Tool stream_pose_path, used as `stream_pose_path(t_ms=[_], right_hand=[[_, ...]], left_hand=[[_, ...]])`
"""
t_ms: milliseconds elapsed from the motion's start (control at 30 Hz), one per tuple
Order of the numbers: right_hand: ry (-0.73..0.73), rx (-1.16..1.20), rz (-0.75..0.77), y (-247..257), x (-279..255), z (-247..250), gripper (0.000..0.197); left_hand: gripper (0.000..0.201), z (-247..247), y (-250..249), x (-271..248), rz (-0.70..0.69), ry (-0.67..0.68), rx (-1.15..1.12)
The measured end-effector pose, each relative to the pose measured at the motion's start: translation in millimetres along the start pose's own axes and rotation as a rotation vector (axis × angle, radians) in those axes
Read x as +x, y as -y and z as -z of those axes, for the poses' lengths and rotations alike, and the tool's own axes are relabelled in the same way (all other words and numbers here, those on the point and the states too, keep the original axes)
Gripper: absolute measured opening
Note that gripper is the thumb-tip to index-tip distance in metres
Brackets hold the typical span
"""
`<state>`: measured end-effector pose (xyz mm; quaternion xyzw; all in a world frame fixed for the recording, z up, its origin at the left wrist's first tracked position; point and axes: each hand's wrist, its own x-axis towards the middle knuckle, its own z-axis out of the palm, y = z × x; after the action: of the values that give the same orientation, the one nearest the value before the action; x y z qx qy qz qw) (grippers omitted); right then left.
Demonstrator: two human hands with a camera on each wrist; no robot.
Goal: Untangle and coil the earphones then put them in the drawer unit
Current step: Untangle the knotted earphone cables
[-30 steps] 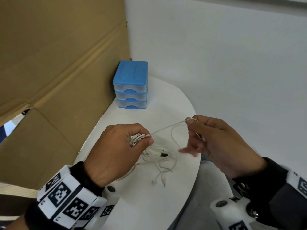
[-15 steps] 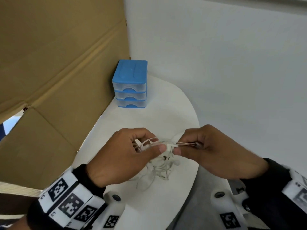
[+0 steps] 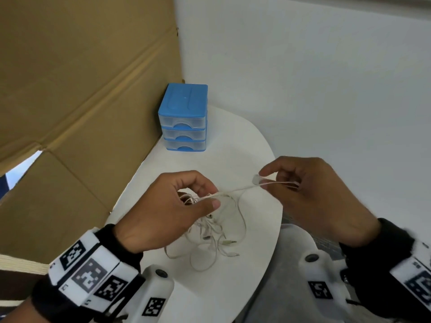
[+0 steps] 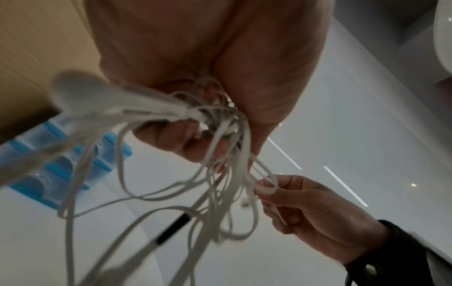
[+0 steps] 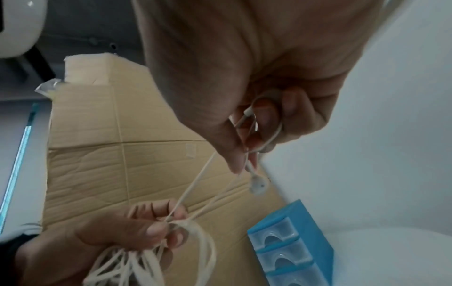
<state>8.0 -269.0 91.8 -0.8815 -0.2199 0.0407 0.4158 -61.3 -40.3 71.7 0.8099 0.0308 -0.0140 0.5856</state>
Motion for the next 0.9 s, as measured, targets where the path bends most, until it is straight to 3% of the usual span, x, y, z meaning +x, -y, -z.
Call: stream_pose_path(t_ms=[100,200,300,433,600,700,800,900], right_hand=[[-0.041,0.01,0.003,0,1,1,0.013],[-0.009,0.27,-0.033,3,3,5,0.012],[-0.001,0.478,-0.048,3,6,9,0.004],[0.012,0.688,-0.104,-2,8,11,0.012],[0.098,0.425,-0.206,-21,10,-3,0.023],[0.281,0.278,-0.115,-20,4,-16,0.036],[0.519,0.548,-0.082,-4,-5,-28,0.04],[0.579,0.626,-0.109,6,-11,-33,0.029]], left_hand=[[0.036,2,-1,-1,0.012,0.046,0.023],[0.051,2,0,-1,0.023,0.136,0.127],[0.042,3,1,-2,0.062,0.147,0.226],[0.02,4,-4,-3,0.123,0.221,0.194],[0.022,5,-14,-8,0.087,0.363,-0.081],[0.024,2,-16,-10,0.075,0.439,-0.143],[0.026,-1,-16,-11,0.066,0.441,-0.15],[0.029,-2,-16,-12,0.061,0.416,-0.144]])
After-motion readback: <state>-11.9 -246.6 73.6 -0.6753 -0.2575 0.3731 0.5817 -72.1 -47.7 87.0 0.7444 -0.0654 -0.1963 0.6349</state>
